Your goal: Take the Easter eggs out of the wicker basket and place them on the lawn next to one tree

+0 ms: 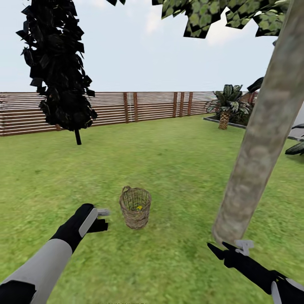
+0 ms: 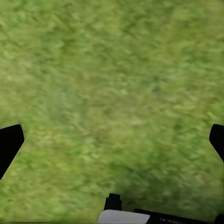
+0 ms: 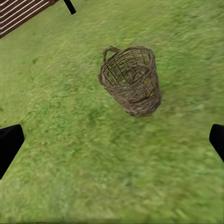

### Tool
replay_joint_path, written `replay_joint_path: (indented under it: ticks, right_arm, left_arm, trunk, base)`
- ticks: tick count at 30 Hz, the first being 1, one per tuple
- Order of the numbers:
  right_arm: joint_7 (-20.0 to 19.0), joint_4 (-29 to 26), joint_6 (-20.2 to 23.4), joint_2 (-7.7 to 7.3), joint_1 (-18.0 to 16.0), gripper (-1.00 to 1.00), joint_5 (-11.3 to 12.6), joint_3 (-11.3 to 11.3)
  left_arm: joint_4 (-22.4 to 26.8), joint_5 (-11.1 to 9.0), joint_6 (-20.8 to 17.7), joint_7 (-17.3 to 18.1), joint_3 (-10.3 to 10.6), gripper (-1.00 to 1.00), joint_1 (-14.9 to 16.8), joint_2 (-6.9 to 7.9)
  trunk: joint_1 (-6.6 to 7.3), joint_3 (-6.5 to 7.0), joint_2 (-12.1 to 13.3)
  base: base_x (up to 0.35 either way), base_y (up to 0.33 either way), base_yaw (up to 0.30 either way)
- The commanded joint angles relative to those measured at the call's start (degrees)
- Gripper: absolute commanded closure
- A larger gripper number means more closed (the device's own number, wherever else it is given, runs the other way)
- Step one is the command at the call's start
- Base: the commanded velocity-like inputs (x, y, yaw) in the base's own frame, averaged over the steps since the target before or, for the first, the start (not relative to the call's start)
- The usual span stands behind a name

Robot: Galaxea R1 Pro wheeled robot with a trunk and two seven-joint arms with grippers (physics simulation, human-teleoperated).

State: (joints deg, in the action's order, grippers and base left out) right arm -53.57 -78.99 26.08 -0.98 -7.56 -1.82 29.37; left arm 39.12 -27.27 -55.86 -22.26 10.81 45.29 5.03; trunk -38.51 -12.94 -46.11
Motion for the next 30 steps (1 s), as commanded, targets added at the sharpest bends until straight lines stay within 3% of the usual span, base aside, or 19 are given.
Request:
replay_joint_path:
  ticks: [1, 17, 30]
  right_arm:
    - [-0.33, -0.05, 0.38, 0.02, -0.06, -1.0, -0.19, 0.07]
    - [-0.05, 0.23, 0.38, 0.09, -0.07, -1.0, -0.2, -0.14]
    - [-0.05, 1.26, 0.36, 0.04, -0.09, -1.0, -0.2, -0.84]
  left_arm:
    - [0.03, -0.59, -0.11, -0.51, 0.35, -1.0, 0.06, 0.07]
    - [0.08, -0.59, -0.12, -0.51, 0.36, -1.0, 0.06, 0.07]
    - [0.73, -0.68, -0.12, -0.29, 0.35, -1.0, 0.06, 0.17]
  trunk:
    - [0.21, 0.07, 0.35]
    - [3.73, 2.46, 6.76]
    - [3.73, 2.04, 6.76]
  base:
    - [0.0, 0.0, 0.274]
    - [0.0, 0.0, 0.274]
    - [0.0, 0.0, 0.272]
